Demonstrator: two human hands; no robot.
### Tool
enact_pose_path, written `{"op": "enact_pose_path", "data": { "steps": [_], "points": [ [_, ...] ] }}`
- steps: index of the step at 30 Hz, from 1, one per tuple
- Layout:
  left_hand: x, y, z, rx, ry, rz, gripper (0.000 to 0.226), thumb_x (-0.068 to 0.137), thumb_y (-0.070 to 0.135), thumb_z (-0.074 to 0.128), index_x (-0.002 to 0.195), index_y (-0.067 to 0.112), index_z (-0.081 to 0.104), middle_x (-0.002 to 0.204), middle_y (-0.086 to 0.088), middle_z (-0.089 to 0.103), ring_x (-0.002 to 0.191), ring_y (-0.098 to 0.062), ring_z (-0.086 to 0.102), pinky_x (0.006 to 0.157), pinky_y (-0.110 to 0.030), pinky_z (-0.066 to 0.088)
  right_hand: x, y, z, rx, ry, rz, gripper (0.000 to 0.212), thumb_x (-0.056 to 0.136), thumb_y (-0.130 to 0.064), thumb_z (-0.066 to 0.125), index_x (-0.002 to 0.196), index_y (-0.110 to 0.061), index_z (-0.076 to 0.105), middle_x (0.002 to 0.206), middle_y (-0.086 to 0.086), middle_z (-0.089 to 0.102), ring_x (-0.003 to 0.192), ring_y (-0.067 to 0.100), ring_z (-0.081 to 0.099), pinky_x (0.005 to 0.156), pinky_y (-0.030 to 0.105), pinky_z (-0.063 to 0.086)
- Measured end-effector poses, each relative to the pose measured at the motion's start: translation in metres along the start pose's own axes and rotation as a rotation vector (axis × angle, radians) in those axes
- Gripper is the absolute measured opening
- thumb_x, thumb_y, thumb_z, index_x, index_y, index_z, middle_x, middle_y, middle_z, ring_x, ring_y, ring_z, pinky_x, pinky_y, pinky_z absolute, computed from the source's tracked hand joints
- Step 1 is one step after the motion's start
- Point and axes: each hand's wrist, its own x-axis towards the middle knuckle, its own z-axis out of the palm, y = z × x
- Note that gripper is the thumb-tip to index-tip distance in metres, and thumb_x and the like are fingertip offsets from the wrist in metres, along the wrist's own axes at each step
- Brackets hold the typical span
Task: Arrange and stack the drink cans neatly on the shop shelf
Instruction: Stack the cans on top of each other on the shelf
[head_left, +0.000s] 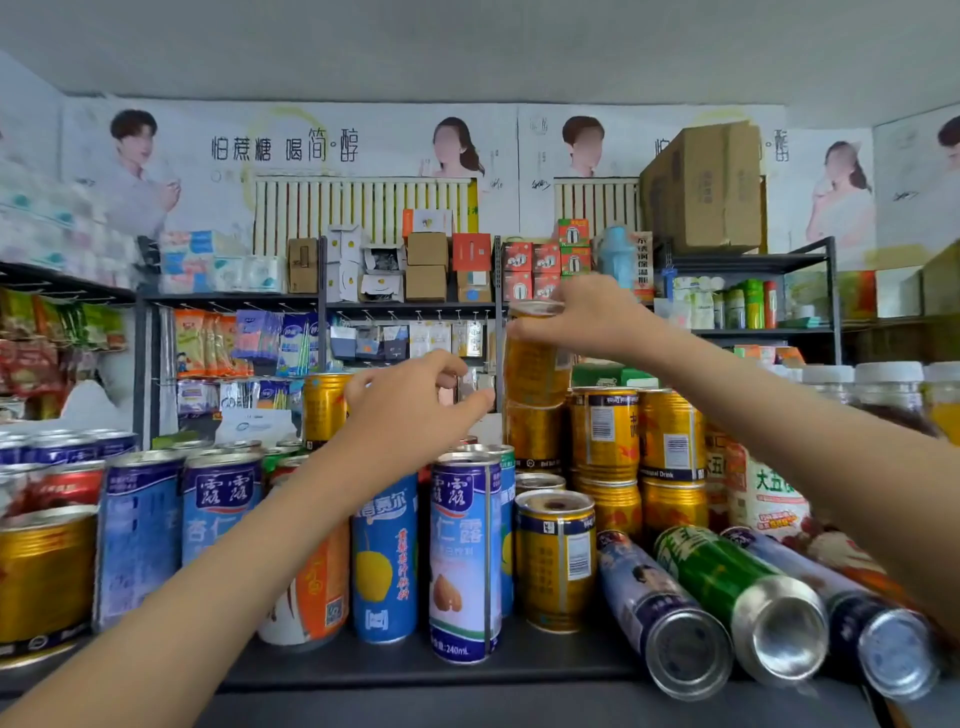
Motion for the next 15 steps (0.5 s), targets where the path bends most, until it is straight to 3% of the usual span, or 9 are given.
{"op": "enact_pose_path", "data": {
  "steps": [4, 7, 11, 13, 15],
  "points": [
    [0.014, 0.008, 0.002, -0.032, -0.112, -0.039, 0.082, 0.069, 0.078, 0.048, 0.133, 0.027, 0.040, 0.122, 0.010, 0.056, 0.114, -0.013, 0.052, 0.103, -0.041, 0.036, -0.010, 0.002, -0.029, 0.394, 0.122, 0.087, 0.044, 0.085, -0.053, 0.060, 0.087, -0.009, 0.063, 0.077, 0.002, 0.062, 0.071, 0.012, 0.057, 0.056, 0.019, 0.042],
    [0.026, 0.019, 0.004, -0.437, -0.253, -0.083, 0.073, 0.075, 0.066, 0.055, 0.132, 0.024, 0.041, 0.118, 0.009, 0.060, 0.107, -0.013, 0.058, 0.085, -0.029, 0.042, -0.016, 0.007, -0.034, 0.785, 0.037, 0.186, 0.041, 0.086, -0.048, 0.060, 0.107, -0.013, 0.057, 0.096, 0.002, 0.062, 0.090, 0.012, 0.057, 0.069, 0.021, 0.041],
    [0.036, 0.027, 0.008, -1.055, -0.336, -0.106, 0.069, 0.070, 0.040, 0.063, 0.131, 0.012, 0.045, 0.121, -0.010, 0.062, 0.103, -0.017, 0.066, 0.089, -0.029, 0.054, -0.019, 0.020, -0.026, 1.045, -0.010, 0.240, 0.040, 0.087, -0.048, 0.059, 0.114, -0.018, 0.055, 0.113, 0.008, 0.063, 0.109, 0.022, 0.058, 0.099, 0.035, 0.044],
    [0.039, 0.030, 0.011, -1.269, -0.283, -0.124, 0.064, 0.072, 0.031, 0.064, 0.129, 0.007, 0.046, 0.121, -0.014, 0.062, 0.105, -0.022, 0.066, 0.091, -0.034, 0.052, -0.020, 0.026, -0.024, 1.123, -0.080, 0.245, 0.035, 0.088, -0.048, 0.057, 0.111, -0.021, 0.056, 0.114, 0.009, 0.063, 0.110, 0.022, 0.058, 0.100, 0.034, 0.042],
    [0.044, 0.035, 0.013, -1.338, -0.212, -0.125, 0.051, 0.080, 0.026, 0.063, 0.125, 0.006, 0.048, 0.118, -0.014, 0.063, 0.104, -0.024, 0.066, 0.092, -0.035, 0.052, -0.022, 0.032, -0.021, 1.129, -0.130, 0.222, 0.032, 0.088, -0.049, 0.055, 0.107, -0.023, 0.058, 0.113, 0.008, 0.066, 0.109, 0.020, 0.059, 0.098, 0.033, 0.042]
  ]
}}
